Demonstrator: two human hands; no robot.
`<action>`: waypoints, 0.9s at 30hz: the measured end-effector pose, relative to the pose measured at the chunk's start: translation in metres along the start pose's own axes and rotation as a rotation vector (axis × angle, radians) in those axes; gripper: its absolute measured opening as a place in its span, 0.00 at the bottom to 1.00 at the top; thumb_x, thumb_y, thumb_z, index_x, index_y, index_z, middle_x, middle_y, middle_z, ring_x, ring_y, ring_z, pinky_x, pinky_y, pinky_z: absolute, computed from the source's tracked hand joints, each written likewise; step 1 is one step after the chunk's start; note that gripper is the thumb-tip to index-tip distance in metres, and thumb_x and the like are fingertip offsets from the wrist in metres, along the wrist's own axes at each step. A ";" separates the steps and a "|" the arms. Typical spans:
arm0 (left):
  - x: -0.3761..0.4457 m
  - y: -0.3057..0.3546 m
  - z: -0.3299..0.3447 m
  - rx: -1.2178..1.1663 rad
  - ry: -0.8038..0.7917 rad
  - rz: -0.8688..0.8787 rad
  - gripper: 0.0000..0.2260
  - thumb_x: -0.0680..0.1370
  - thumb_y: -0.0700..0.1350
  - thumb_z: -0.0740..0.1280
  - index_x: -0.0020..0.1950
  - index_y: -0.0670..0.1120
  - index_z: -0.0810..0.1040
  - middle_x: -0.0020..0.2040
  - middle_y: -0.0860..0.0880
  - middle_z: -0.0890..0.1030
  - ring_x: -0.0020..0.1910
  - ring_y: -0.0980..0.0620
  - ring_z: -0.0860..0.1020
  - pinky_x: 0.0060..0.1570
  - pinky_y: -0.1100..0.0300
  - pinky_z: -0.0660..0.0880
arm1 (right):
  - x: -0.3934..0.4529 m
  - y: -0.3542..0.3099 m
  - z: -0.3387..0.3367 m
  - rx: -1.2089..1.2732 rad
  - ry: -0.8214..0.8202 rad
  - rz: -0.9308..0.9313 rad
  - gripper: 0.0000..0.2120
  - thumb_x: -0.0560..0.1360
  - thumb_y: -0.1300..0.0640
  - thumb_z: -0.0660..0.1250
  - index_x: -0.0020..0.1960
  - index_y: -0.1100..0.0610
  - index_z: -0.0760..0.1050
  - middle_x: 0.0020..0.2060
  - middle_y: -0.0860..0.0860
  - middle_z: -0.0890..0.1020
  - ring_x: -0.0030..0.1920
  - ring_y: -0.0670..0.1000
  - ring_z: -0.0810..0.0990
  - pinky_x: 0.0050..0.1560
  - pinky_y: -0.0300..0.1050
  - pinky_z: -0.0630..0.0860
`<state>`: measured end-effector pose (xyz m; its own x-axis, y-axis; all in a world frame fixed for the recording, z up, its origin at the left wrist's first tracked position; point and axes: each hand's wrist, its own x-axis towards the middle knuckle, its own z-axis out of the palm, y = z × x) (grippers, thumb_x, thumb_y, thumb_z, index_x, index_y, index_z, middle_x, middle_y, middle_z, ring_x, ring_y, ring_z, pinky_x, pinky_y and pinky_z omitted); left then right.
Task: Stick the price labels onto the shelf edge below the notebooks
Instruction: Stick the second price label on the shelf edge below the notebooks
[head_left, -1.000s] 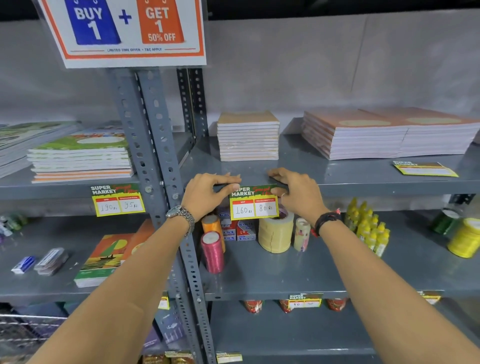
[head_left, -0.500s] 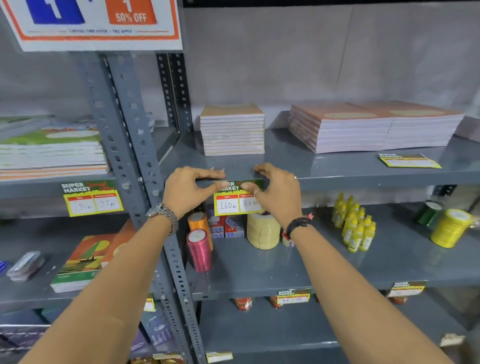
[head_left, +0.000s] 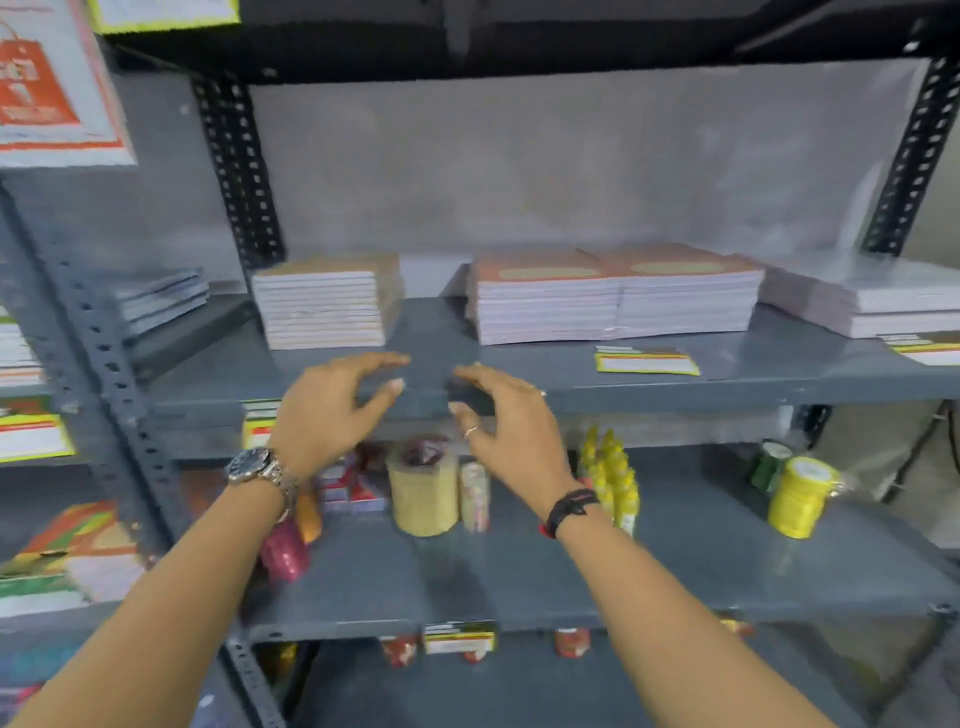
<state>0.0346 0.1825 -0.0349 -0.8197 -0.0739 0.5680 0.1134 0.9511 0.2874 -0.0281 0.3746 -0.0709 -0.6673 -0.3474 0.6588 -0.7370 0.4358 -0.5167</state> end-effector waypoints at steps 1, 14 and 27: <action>0.009 0.028 0.017 -0.088 -0.006 -0.011 0.15 0.76 0.56 0.63 0.60 0.55 0.77 0.56 0.49 0.83 0.54 0.47 0.80 0.49 0.57 0.72 | -0.001 0.022 -0.028 -0.030 0.042 0.016 0.16 0.74 0.53 0.65 0.61 0.52 0.75 0.57 0.53 0.82 0.59 0.55 0.77 0.59 0.49 0.74; 0.124 0.170 0.148 -0.232 -0.237 -0.441 0.24 0.67 0.66 0.54 0.54 0.58 0.80 0.59 0.49 0.82 0.60 0.44 0.77 0.64 0.47 0.70 | 0.065 0.182 -0.187 -0.050 -0.221 0.425 0.18 0.73 0.51 0.69 0.55 0.63 0.78 0.52 0.59 0.83 0.54 0.57 0.79 0.51 0.43 0.72; 0.116 0.176 0.140 -0.561 -0.019 -0.378 0.09 0.74 0.52 0.69 0.42 0.46 0.81 0.42 0.48 0.82 0.40 0.54 0.78 0.47 0.60 0.72 | 0.070 0.182 -0.182 0.243 -0.119 0.439 0.07 0.67 0.55 0.76 0.40 0.56 0.81 0.40 0.53 0.84 0.42 0.50 0.81 0.42 0.38 0.75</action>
<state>-0.1194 0.3836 -0.0262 -0.8691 -0.3614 0.3376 0.0866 0.5608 0.8234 -0.1888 0.5811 -0.0191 -0.9165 -0.2736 0.2917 -0.3790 0.3615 -0.8518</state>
